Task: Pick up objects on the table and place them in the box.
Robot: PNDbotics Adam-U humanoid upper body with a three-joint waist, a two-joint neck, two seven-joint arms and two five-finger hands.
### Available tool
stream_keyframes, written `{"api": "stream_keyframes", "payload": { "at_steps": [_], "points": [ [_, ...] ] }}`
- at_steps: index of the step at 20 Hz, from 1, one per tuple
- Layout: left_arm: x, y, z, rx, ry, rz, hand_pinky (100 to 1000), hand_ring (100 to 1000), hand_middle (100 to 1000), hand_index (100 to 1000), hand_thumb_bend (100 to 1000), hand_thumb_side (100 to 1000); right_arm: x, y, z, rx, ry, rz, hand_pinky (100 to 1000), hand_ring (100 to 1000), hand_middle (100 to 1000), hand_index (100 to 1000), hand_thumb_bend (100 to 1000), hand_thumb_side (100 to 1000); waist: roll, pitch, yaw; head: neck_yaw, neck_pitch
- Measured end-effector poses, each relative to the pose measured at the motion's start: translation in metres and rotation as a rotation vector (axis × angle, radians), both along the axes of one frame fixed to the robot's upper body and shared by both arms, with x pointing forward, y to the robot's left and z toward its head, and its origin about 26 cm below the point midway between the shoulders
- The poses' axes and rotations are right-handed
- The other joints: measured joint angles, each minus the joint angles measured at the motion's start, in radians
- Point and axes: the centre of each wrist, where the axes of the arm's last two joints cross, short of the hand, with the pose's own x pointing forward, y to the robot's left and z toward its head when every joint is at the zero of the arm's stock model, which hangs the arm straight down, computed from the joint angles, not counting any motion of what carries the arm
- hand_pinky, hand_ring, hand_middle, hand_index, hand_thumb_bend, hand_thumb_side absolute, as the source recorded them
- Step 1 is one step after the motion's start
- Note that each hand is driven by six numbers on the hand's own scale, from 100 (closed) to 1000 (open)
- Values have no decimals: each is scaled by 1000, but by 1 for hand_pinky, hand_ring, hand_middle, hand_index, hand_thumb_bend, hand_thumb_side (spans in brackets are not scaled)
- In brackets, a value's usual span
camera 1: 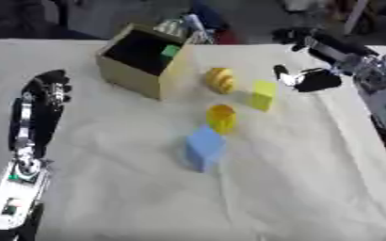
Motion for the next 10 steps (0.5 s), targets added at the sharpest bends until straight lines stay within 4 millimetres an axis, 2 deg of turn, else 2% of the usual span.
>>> {"api": "stream_keyframes", "payload": {
  "at_steps": [5, 6, 9, 10],
  "points": [
    [0, 0, 0, 1, 0, -4, 653, 668, 635, 751, 100, 747, 3, -3, -7, -28, 20, -7, 844, 927, 914, 1000, 100, 268, 0, 0, 0, -1, 0],
    [0, 0, 0, 2, 0, -5, 653, 668, 636, 751, 100, 747, 4, -3, -7, -35, 21, -6, 860, 948, 939, 1000, 100, 240, 0, 0, 1, -1, 0],
    [0, 0, 0, 2, 1, -8, 653, 668, 636, 751, 100, 748, 6, -4, -8, -63, 33, -8, 892, 988, 978, 1000, 100, 285, 0, 0, 2, -2, 0],
    [0, 0, 0, 2, 2, -8, 653, 668, 635, 751, 100, 748, 7, -3, -10, -78, 40, -8, 906, 1000, 995, 1000, 100, 343, 0, 0, 3, -2, 0]
  ]
}}
